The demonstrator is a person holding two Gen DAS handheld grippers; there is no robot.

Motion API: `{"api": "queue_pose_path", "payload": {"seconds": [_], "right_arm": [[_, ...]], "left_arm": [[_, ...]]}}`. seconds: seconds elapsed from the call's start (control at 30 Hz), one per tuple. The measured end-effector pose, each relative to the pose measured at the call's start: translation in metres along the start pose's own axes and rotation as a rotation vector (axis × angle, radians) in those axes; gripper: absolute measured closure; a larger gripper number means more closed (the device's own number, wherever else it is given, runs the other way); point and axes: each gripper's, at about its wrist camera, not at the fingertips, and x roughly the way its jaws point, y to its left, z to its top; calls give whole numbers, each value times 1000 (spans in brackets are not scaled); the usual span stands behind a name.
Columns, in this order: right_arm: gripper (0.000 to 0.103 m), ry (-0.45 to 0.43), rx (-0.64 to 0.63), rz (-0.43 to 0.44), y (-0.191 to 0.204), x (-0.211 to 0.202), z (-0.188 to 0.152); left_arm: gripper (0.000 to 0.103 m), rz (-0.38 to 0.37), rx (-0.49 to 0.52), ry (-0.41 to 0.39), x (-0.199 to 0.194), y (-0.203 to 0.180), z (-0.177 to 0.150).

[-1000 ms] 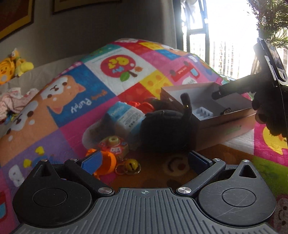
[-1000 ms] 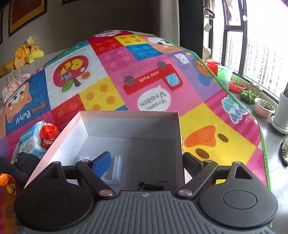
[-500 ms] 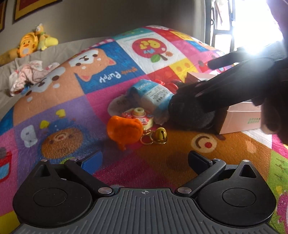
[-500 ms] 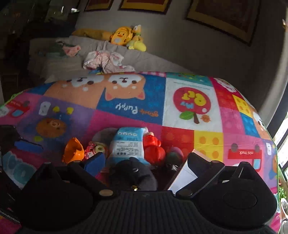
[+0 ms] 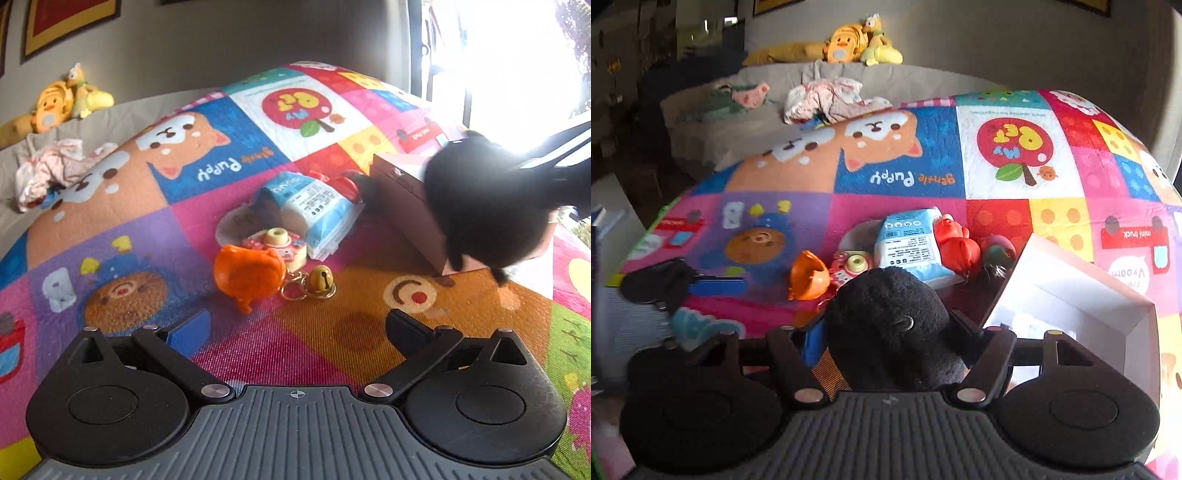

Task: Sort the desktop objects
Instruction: 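Grasp the black plush toy with the right tool while the left tool grasps the orange cup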

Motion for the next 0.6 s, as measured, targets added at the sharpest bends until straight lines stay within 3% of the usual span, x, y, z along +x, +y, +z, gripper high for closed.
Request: {"api": "queue_pose_path", "payload": {"seconds": [0.07, 0.13, 0.3, 0.4, 0.47, 0.6], "right_arm": [[35, 11, 27, -19, -7, -23, -16], [35, 22, 13, -93, -11, -34, -35], [32, 54, 66, -235, -31, -30, -76], [27, -9, 125, -263, -37, -35, -90], [17, -80, 158, -273, -37, -44, -98], [15, -176, 242, -306, -41, -58, -112]], "left_arm": [[0, -1, -7, 16, 3, 1, 2], [0, -9, -17, 31, 7, 3, 7], [0, 46, 0, 12, 27, 8, 30], [0, 78, -10, 36, 44, 18, 41], [0, 75, -39, 66, 55, 26, 43], [1, 57, -87, 93, 66, 36, 44]]}}
